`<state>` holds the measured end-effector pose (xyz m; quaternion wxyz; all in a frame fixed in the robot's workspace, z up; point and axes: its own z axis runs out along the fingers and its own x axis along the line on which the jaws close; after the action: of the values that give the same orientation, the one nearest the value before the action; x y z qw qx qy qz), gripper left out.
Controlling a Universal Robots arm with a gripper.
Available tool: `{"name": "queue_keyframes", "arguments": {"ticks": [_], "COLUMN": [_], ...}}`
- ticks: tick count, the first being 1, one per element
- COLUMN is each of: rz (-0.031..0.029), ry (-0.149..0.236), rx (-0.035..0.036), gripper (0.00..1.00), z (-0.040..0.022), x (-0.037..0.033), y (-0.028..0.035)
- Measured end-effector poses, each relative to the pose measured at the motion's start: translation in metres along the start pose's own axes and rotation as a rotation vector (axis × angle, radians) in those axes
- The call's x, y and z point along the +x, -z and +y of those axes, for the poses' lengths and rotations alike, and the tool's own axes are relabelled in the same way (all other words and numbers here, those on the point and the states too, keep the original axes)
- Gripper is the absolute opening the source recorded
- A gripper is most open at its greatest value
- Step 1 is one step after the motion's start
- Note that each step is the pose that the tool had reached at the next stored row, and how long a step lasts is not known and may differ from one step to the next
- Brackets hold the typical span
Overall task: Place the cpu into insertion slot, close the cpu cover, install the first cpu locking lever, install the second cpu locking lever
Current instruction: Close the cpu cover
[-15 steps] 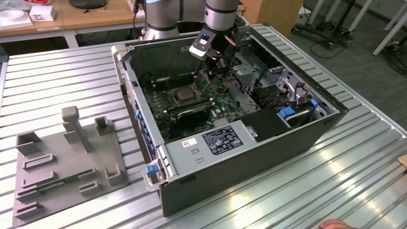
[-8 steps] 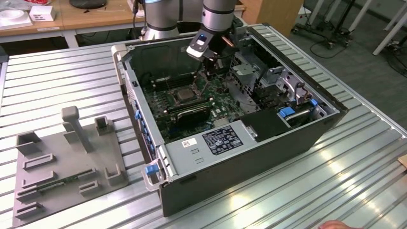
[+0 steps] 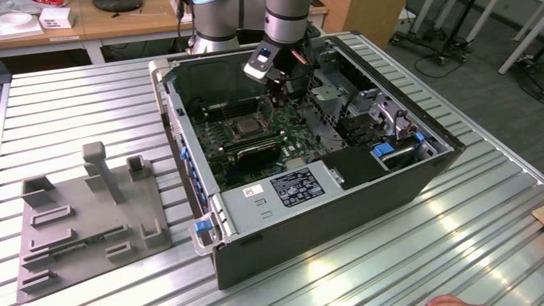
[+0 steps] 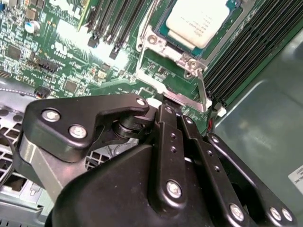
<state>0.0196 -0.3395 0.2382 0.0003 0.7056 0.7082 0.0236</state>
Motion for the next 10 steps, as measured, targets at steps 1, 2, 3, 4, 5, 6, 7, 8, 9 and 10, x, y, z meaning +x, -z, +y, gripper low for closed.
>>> {"name": "queue_keyframes", "arguments": {"ticks": [1,2,3,4,5,6,7,8,9,10], "rz": [0.0001,-0.0001,0.0000,0.0000,0.0000,0.0000,0.0000,0.0000,-0.0001,-0.0001], "ry": [0.000,0.000,0.000,0.000,-0.001,-0.001,-0.001,-0.001,-0.001,-0.001], "rx": [0.0000,0.0000,0.0000,0.0000,0.0000,0.0000,0.0000,0.0000,0.0000,0.0000], "gripper": [0.11,0.11,0.11,0.11,0.11,0.11,0.11,0.11,0.11,0.11], "z": [-0.0014,-0.0027,-0.0041,-0.0054,-0.0068,-0.0082,-0.0096,-0.0111,-0.0125,-0.0139], "x": [0.0000,0.0000,0.0000,0.0000,0.0000,0.0000,0.0000,0.0000,0.0000,0.0000], "y": [-0.0002,-0.0004,-0.0007,-0.0009,-0.0012,-0.0014,-0.0016,-0.0019,-0.0021,-0.0024]}}
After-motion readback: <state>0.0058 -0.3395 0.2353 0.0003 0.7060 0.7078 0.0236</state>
